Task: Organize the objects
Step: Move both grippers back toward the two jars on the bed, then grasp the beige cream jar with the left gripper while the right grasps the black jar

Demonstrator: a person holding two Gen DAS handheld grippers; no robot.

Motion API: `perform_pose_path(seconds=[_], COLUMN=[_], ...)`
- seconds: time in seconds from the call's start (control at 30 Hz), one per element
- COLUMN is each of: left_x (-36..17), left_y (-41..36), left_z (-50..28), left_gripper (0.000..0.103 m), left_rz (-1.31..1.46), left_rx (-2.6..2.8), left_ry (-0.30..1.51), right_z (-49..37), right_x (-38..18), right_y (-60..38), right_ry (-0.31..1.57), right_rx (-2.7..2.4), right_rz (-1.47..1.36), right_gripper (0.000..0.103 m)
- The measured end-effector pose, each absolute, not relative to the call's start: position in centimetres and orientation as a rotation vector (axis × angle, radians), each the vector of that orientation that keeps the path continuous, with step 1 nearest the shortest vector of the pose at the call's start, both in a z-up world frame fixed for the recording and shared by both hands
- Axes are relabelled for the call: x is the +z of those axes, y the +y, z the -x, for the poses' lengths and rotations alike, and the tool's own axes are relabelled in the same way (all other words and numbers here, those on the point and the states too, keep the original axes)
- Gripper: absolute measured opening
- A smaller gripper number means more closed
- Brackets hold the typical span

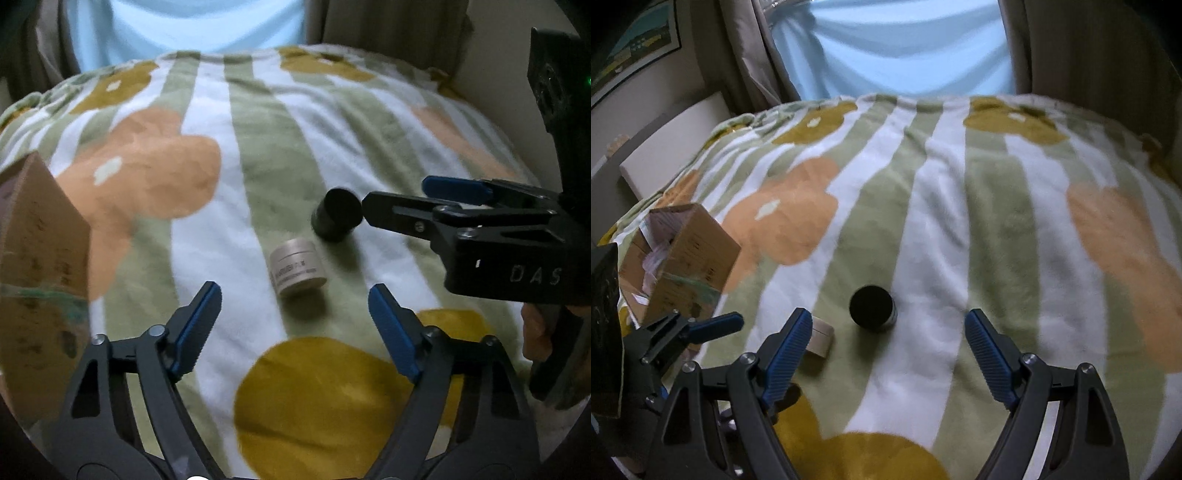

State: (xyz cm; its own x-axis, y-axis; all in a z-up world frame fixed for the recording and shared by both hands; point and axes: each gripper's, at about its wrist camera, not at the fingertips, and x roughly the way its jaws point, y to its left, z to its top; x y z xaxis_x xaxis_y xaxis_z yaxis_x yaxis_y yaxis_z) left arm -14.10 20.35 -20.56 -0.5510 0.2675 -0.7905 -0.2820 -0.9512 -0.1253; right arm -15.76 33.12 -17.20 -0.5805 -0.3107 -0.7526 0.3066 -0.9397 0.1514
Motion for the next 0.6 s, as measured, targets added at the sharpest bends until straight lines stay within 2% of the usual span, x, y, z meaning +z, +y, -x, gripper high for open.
perform_pose_path(seconds=[0.07, 0.17, 0.4, 0.43, 0.6], left_x=[-21.3, -22.1, -22.8, -22.8, -23.0], left_y=[20.4, 20.6, 20.7, 20.7, 21.0], left_z=[14.7, 15.3, 15.9, 16.0, 16.7], left_gripper=[0.077, 0.07, 0.067, 0.067, 0.054], left_rz=[1.305, 1.321, 1.322, 1.319, 1.318], left_rx=[2.515, 2.51, 2.514, 2.516, 2.525], left_ry=[0.004, 0.014, 0.012, 0.011, 0.021], right_z=[16.6, 17.3, 18.0, 18.2, 18.8], right_x=[-18.4, -19.6, -21.1, -21.3, -21.6], right_y=[32.9, 32.7, 31.5, 31.3, 31.0], right_ry=[-0.009, -0.01, 0.037, 0.039, 0.021], right_rx=[-2.495, -2.469, -2.438, -2.435, -2.422], right_rz=[-1.236, -1.261, -1.279, -1.282, -1.285], right_gripper=[0.069, 0.065, 0.06, 0.057, 0.048])
